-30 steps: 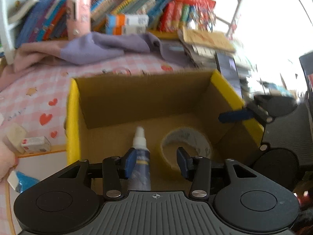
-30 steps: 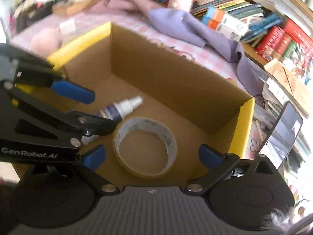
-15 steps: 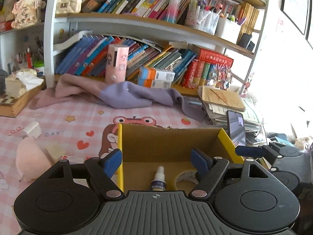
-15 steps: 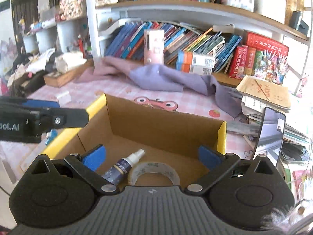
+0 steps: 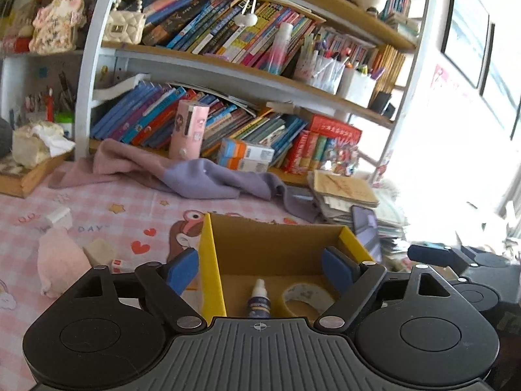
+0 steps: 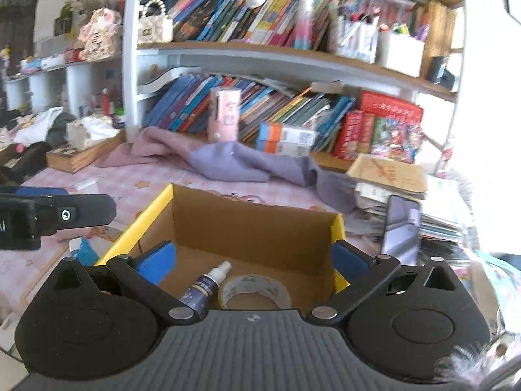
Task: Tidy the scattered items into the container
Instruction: 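Lift both tools out of the yellow box and back over the table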
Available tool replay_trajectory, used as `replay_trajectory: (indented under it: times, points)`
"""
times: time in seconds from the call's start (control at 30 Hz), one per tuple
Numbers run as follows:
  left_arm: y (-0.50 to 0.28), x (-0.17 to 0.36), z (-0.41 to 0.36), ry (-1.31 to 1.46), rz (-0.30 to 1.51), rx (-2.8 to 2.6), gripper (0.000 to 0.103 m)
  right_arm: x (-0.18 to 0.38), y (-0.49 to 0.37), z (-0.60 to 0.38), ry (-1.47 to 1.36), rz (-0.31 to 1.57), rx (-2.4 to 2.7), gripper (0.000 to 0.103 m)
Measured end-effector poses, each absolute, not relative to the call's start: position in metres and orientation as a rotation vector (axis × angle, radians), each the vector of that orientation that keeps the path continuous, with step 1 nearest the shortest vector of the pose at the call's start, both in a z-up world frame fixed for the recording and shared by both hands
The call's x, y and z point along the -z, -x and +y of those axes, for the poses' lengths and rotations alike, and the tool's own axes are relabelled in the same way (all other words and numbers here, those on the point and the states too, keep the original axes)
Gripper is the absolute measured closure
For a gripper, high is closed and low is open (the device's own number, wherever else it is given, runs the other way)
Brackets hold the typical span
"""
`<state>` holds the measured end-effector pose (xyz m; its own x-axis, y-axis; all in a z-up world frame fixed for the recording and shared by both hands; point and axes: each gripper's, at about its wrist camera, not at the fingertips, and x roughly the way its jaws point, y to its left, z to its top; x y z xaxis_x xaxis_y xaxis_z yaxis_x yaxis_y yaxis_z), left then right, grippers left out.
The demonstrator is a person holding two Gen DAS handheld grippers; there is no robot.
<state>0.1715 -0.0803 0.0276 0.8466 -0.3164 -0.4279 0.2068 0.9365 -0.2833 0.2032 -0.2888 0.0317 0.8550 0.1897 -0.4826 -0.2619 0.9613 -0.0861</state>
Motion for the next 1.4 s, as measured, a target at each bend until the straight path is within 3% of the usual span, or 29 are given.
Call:
replay_trajectory:
  times: [0.2,0.4,0.8,1.4]
  points:
    - [-0.142,-0.029,-0.055,0.188,0.455,0.339,0.017,-0.036,-0.162,-0.273,0.101,0.465,-0.107,0.000]
    - [-0.093,-0.026,-0.042,-0.065,0.392,0.344,0.016,-0.032,-0.114,-0.239,0.115,0.401,0.005,0.000]
    - [-0.039,-0.011,0.027,-0.006,0.529,0.329,0.015,-0.011,-0.042,-0.168,0.101,0.505,-0.050,0.000]
    - [-0.008,-0.003,0.110,0.147,0.594,0.131,0.015,-0.011,-0.023,-0.098,0.111,0.607,-0.292,0.002]
